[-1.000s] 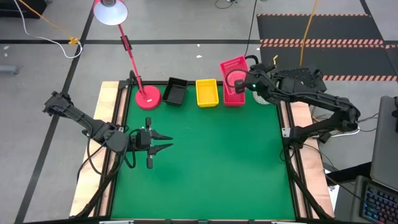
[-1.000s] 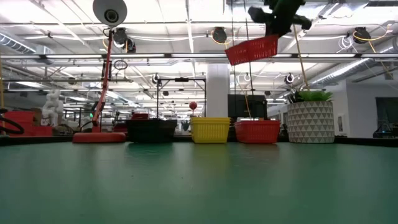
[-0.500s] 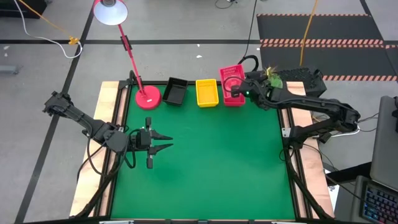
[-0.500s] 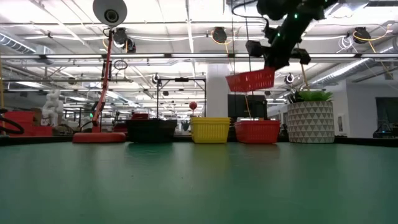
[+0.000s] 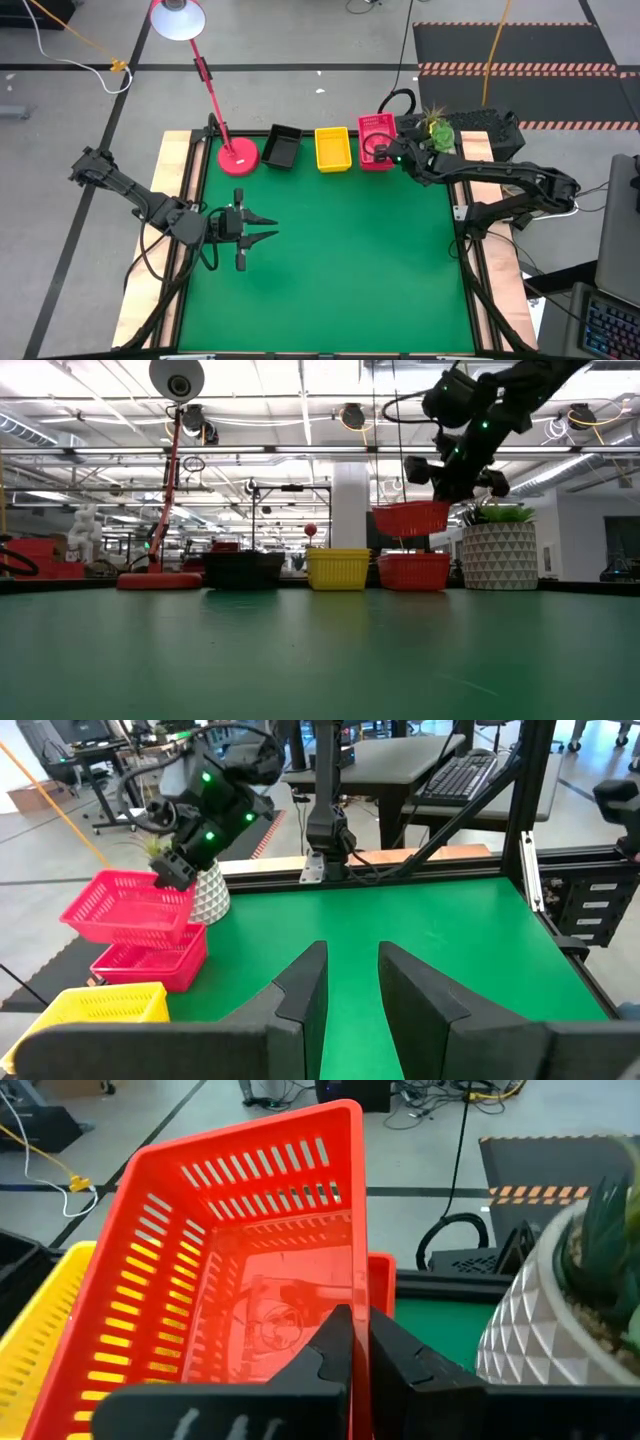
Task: Stack baskets by color
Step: Stack the bottom red bin on the top stacked red bin
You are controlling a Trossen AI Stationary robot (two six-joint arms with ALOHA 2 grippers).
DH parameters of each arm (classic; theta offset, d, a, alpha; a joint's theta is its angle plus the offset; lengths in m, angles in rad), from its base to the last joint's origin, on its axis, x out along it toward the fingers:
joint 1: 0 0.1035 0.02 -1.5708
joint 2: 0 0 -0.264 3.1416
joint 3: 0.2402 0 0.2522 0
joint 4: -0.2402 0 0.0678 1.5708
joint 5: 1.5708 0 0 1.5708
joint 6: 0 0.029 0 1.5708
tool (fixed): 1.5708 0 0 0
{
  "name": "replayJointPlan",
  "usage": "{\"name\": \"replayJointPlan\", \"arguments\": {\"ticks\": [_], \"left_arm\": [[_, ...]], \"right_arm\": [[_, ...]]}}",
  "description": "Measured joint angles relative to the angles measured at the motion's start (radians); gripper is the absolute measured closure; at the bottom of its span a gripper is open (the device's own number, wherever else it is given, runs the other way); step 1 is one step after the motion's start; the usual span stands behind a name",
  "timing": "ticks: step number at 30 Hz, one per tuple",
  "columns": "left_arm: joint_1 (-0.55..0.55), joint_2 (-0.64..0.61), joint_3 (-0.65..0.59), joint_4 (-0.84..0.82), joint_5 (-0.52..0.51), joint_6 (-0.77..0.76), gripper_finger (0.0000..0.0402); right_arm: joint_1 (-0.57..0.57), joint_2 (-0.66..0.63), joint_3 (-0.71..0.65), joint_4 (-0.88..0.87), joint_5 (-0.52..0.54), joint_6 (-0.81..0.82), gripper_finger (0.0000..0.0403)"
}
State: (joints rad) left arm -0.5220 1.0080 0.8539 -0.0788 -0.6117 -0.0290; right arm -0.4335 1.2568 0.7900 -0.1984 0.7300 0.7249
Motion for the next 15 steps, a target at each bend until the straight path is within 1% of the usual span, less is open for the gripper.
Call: {"name": "replayJointPlan", "arguments": {"ticks": [5,8,15], "left_arm": [[0.000,0.000,0.000,0.000,0.000,0.000,0.0309],[0.000,0.000,0.000,0.000,0.000,0.000,0.0309],[0.000,0.000,0.000,0.000,0.000,-0.001,0.0309]], "right_arm": [[-0.004,0.000,-0.057,0.081,-0.001,0.016,0.0399],[-0.005,0.002,-0.071,0.097,0.004,0.023,0.0399],[-0.007,0.033,-0.099,0.197,0.010,0.024,0.0399]]}}
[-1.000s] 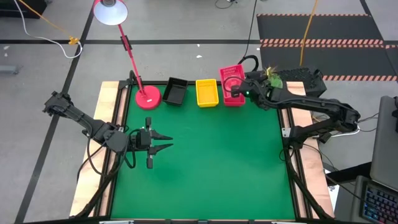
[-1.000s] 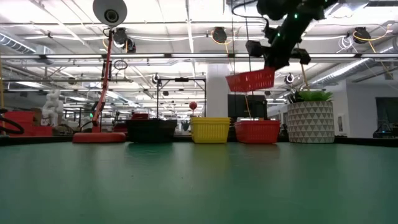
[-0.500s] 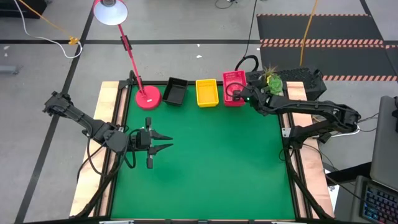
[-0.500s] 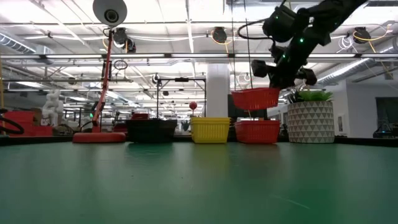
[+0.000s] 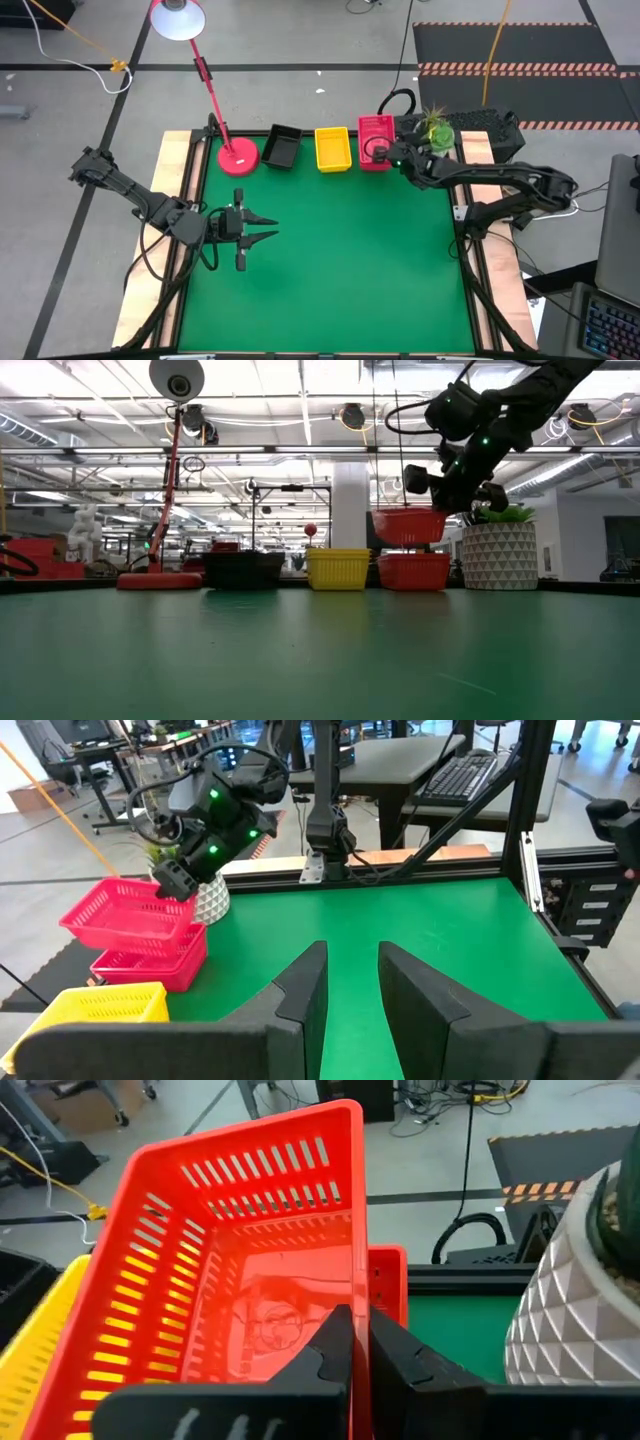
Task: Stack baskets by color
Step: Stack the bottom red bin on the top stacked red bin
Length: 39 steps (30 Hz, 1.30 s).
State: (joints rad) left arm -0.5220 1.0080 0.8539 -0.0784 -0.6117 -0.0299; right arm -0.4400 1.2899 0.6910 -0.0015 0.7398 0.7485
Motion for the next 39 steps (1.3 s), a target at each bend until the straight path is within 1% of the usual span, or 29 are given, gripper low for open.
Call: {"name": "replayJointPlan", "arguments": {"ticks": [3,19,27,34,39], "left_arm": [[0.000,0.000,0.000,0.000,0.000,0.000,0.0309],[0.000,0.000,0.000,0.000,0.000,0.002,0.0309],[0.000,0.000,0.000,0.001,0.001,0.003,0.0309],[0.000,0.000,0.000,0.001,0.001,0.004,0.0309],[0.000,0.000,0.000,0.001,0.001,0.005,0.0309]], "right_arm": [[0.000,0.012,-0.002,-0.003,0.023,0.000,0.0399],[-0.012,0.024,-0.002,0.002,0.023,0.010,0.0399],[-0.017,0.091,-0.002,0.022,0.018,0.015,0.0399],[-0.017,0.095,-0.002,0.035,0.015,0.009,0.0399],[-0.019,0.095,-0.002,0.031,0.015,0.002,0.0386]]}}
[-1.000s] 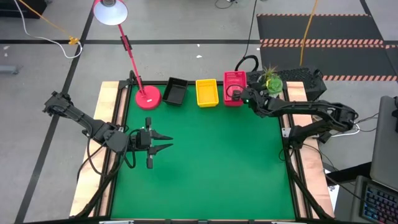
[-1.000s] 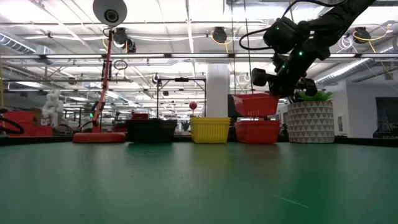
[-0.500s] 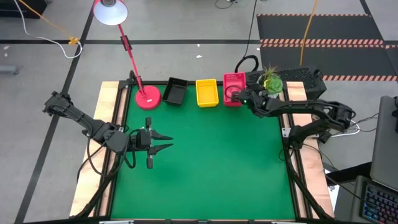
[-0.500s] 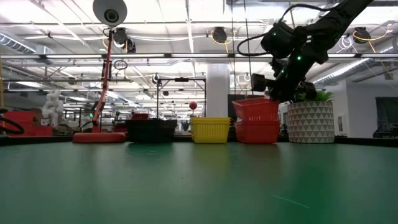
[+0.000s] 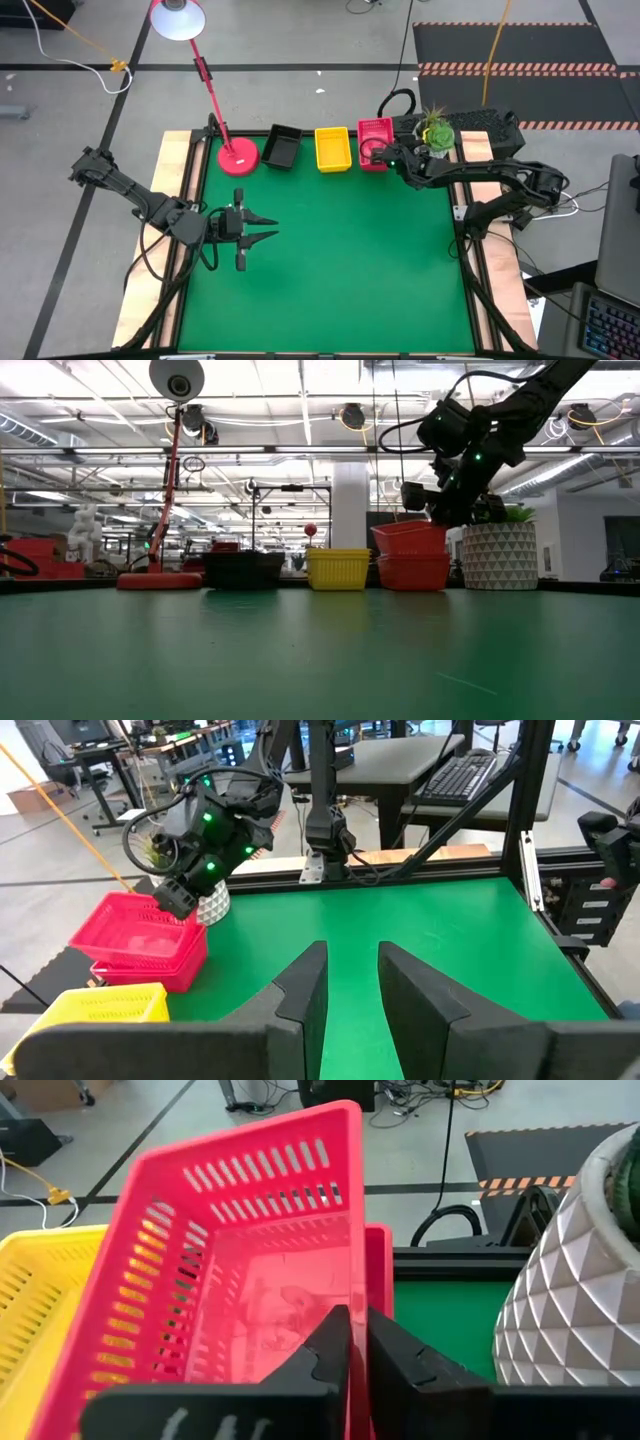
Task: Stack baskets by color
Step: Stack the bottom red bin on the top stacked red bin
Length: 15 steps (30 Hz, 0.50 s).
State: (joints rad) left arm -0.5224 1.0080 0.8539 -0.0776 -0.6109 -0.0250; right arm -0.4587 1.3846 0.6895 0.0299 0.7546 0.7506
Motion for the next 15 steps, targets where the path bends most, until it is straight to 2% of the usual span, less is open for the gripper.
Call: {"name": "replayJointPlan", "arguments": {"ticks": [7,15], "left_arm": [[0.000,0.000,0.000,0.000,0.000,0.000,0.0309],[0.000,0.000,0.000,0.000,0.000,-0.001,0.0309]], "right_arm": [[-0.014,0.000,0.000,-0.002,-0.028,0.008,0.0359],[-0.037,0.000,-0.001,-0.003,-0.062,0.007,0.0353]]}}
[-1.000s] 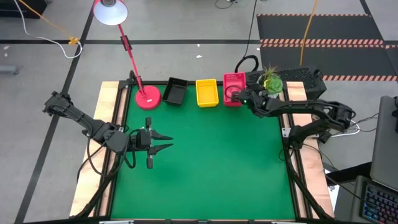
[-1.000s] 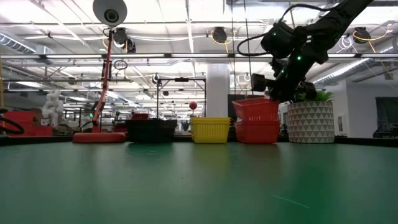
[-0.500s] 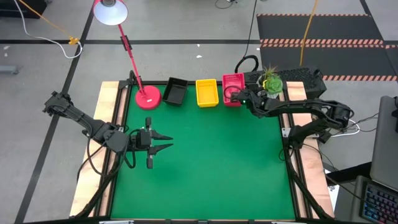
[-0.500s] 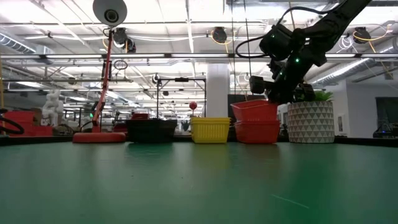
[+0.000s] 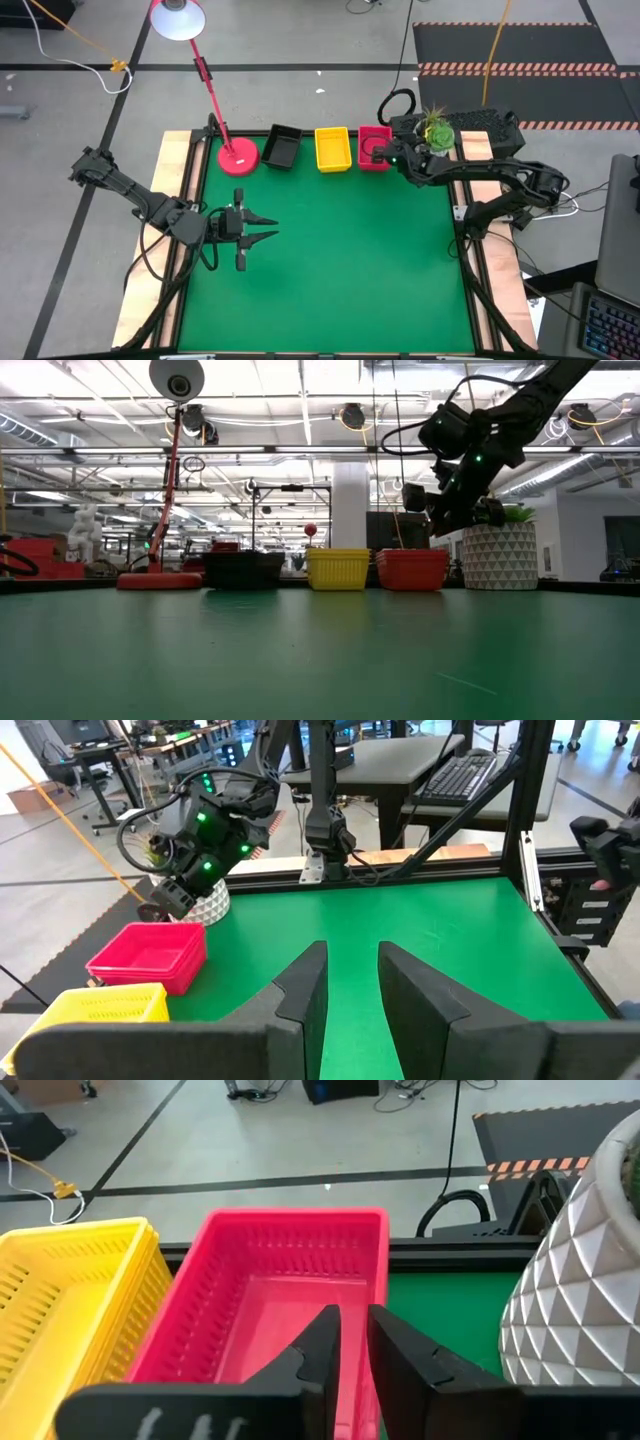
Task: Stack baskets by color
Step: Stack the bottom red bin on the top stacked red bin, then return to Home Position
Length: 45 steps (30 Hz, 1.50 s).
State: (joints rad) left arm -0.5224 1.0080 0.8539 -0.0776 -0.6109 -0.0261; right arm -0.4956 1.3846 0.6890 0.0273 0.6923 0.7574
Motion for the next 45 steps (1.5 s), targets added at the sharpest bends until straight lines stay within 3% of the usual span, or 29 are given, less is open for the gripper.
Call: {"name": "replayJointPlan", "arguments": {"ticks": [11,16,25,36,45], "left_arm": [[0.000,0.000,0.000,0.000,0.000,0.001,0.0309],[0.000,0.000,0.000,-0.001,0.000,0.002,0.0309],[0.019,0.000,0.000,0.007,0.000,-0.008,0.0309],[0.046,0.000,0.000,0.026,-0.001,-0.022,0.0309],[0.051,0.000,0.000,0.022,-0.002,-0.061,0.0309]], "right_arm": [[-0.012,-0.005,-0.036,0.007,-0.023,-0.040,0.0353],[-0.012,-0.059,-0.036,0.006,-0.126,-0.083,0.0353],[0.017,-0.269,-0.036,-0.015,-0.332,-0.174,0.0354],[0.245,-0.560,-0.036,-0.092,-0.329,-0.291,0.0400],[0.477,-0.643,-0.036,-0.078,-0.321,-0.426,0.0402]]}}
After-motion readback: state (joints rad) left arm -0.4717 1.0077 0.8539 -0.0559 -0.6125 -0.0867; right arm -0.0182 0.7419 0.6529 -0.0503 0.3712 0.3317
